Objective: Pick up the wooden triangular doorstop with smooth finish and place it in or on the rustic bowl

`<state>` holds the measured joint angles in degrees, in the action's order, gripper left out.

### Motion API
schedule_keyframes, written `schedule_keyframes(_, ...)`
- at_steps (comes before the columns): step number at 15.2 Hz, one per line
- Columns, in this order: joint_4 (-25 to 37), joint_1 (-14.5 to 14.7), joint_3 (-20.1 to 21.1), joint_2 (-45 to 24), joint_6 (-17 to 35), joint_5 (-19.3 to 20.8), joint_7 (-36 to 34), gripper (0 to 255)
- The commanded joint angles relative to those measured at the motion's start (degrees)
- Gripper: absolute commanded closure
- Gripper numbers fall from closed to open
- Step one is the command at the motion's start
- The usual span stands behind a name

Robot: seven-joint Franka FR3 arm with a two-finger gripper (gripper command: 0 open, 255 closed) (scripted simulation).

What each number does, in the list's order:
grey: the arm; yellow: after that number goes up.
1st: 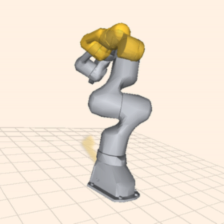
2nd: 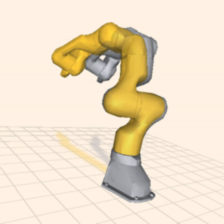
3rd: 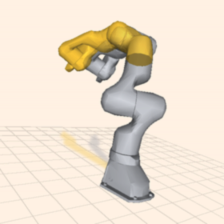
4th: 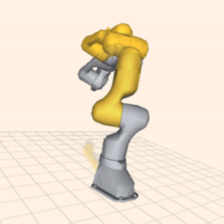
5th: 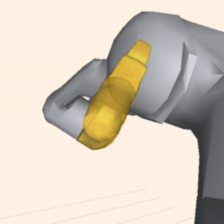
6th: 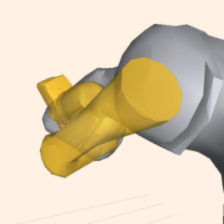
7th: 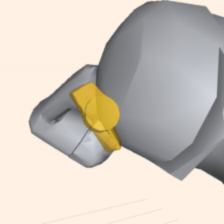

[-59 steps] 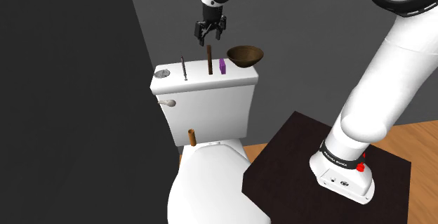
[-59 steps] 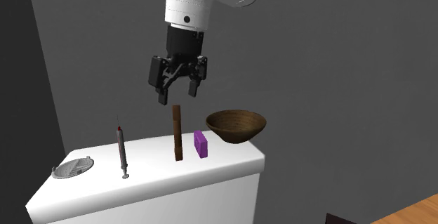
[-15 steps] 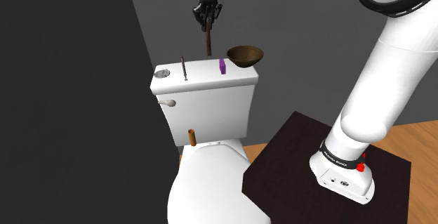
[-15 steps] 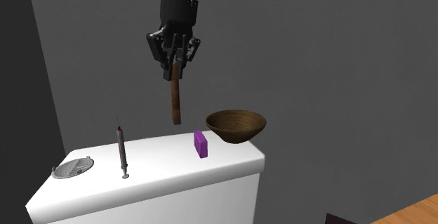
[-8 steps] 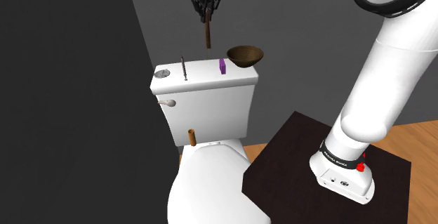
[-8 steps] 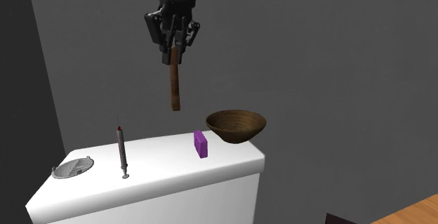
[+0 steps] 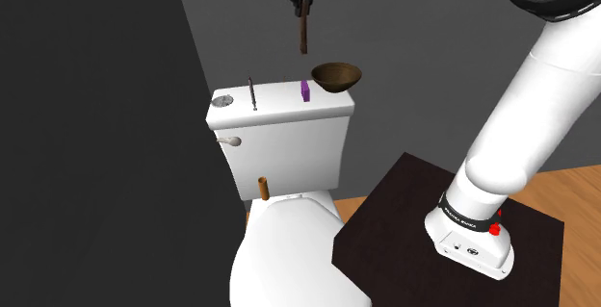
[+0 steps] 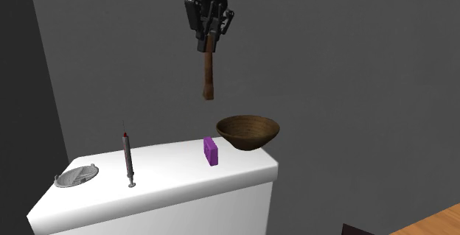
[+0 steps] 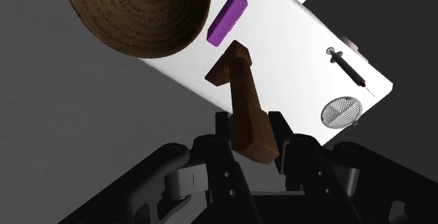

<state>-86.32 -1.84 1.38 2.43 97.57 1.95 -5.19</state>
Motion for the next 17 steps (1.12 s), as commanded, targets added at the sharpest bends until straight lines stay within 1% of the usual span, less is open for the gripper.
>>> schedule_keyframes(1, -1.4, -1.1, -1.3, 2.0, -0.6, -0.5, 2.5, 255)
schedule_keyframes(7, -2.9, -4.2, -5.5, 6.5, -3.5, -1.6, 9.8, 255)
schedule_keyframes(8, -2.8, -5.0, -6.7, 7.4, -4.4, -1.9, 11.8, 255)
schedule_keyframes(17, -13.2, -5.0, -6.6, 10.3, 3.1, -1.6, 11.6, 255)
